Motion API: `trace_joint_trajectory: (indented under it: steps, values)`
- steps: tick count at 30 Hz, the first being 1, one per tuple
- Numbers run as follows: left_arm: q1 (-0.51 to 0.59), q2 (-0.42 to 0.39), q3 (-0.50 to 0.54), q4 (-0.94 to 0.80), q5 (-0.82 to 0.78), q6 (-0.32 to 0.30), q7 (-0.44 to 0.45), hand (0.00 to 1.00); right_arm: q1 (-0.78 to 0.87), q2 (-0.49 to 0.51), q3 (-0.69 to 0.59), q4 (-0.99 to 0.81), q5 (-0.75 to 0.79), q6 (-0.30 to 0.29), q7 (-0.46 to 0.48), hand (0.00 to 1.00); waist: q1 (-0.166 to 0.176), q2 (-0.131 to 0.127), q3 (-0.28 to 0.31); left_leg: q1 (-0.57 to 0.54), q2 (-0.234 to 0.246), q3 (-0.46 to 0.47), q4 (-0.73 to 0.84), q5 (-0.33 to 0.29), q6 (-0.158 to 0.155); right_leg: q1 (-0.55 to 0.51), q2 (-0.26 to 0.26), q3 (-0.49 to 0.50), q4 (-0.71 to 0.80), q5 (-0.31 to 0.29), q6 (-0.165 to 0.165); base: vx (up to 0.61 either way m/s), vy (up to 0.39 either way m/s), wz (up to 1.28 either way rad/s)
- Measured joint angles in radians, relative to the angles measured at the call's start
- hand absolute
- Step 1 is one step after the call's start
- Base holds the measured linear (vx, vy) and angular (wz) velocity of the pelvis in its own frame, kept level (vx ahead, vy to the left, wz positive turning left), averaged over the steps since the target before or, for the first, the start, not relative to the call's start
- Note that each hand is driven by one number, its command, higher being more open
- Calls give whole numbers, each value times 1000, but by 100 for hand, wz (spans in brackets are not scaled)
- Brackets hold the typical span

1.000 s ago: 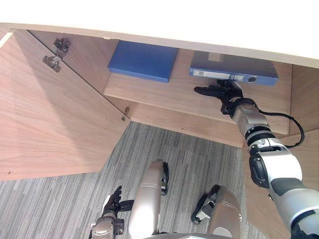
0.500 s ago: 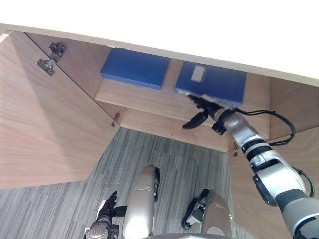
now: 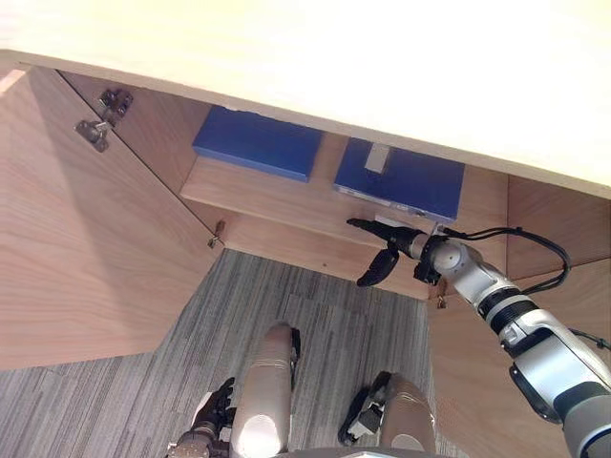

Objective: Walk over to the cabinet, pick up the folder, carry it to the office cabinet, place the folder inside the office cabinet, then close the office cabinet door

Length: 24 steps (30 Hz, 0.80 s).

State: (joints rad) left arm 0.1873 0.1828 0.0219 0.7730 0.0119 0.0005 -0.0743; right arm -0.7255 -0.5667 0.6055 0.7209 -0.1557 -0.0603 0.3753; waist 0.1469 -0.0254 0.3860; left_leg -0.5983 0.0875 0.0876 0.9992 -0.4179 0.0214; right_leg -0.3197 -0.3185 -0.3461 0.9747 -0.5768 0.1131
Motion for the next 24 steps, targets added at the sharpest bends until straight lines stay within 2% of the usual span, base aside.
trace_joint_trajectory:
  steps: [4, 8, 10, 12, 14, 16, 18, 20, 21, 22, 24]
  values:
    - [0, 5, -6, 28, 6, 0, 1, 100, 46, 12, 42, 15, 0, 4, 8, 100, 11, -8, -8, 101, 13, 19, -108, 25, -8, 97, 36, -11, -147, 63, 7, 88, -1, -21]
    - [-1, 19, -28, 78, 21, 1, 2, 100, 79, 47, 47, 89, 0, 14, 38, 100, 16, -16, -28, 224, 18, 43, -307, 109, -14, 226, 102, -28, -420, 198, 9, 129, -1, -14]
    - [10, 20, -35, 103, 39, 2, 2, 100, 124, 60, 37, 138, 0, 44, 48, 100, 19, -21, -60, 299, 13, 61, -439, 162, -15, 310, 143, -29, -615, 298, 8, 109, -43, -19]
    - [28, 21, -34, 107, 41, 2, 3, 100, 169, 69, -11, 148, -1, 50, 35, 100, 16, -26, -83, 330, 10, 75, -496, 188, -15, 344, 158, -22, -707, 343, 5, 68, -75, -26]
    - [43, 9, -4, 126, 54, 2, 10, 100, 227, 104, -121, 159, -2, 51, -23, 100, 11, -18, -108, 364, 27, 100, -520, 196, -20, 378, 184, 20, -785, 385, -4, 27, -91, -52]
    - [51, -3, 10, 133, 78, 1, 29, 100, 258, 149, -202, 160, -3, 50, -92, 100, 10, -7, -121, 386, 48, 98, -502, 196, -21, 387, 204, 71, -802, 403, -13, -21, -110, -79]
    - [59, -28, 49, 152, 86, 0, 46, 100, 290, 221, -306, 161, -2, 45, -157, 100, 11, 7, -147, 390, 64, 44, -461, 196, -22, 389, 231, 137, -818, 428, -25, -47, -112, -99]
    - [60, -67, 101, 192, 87, 0, 72, 100, 323, 311, -402, 183, 15, 32, -232, 100, 8, 29, -183, 424, 59, -62, -478, 195, -32, 372, 256, 232, -826, 460, -29, -27, -86, -139]
    - [61, -76, 111, 218, 88, 2, 93, 100, 359, 355, -450, 191, 60, 26, -280, 100, -8, 38, -202, 450, 59, -97, -522, 197, -58, 357, 264, 273, -827, 473, -27, -8, -49, -127]
    - [61, -77, 110, 229, 91, 2, 100, 100, 379, 373, -477, 191, 79, 25, -295, 100, -20, 42, -209, 464, 60, -102, -549, 198, -69, 348, 266, 285, -827, 475, -28, 7, -18, -88]
    - [61, -79, 108, 263, 110, 12, 123, 100, 465, 409, -573, 211, 88, 28, -353, 100, -71, 55, -225, 494, 65, -86, -660, 210, -102, 299, 272, 319, -823, 492, -26, -14, 40, -53]
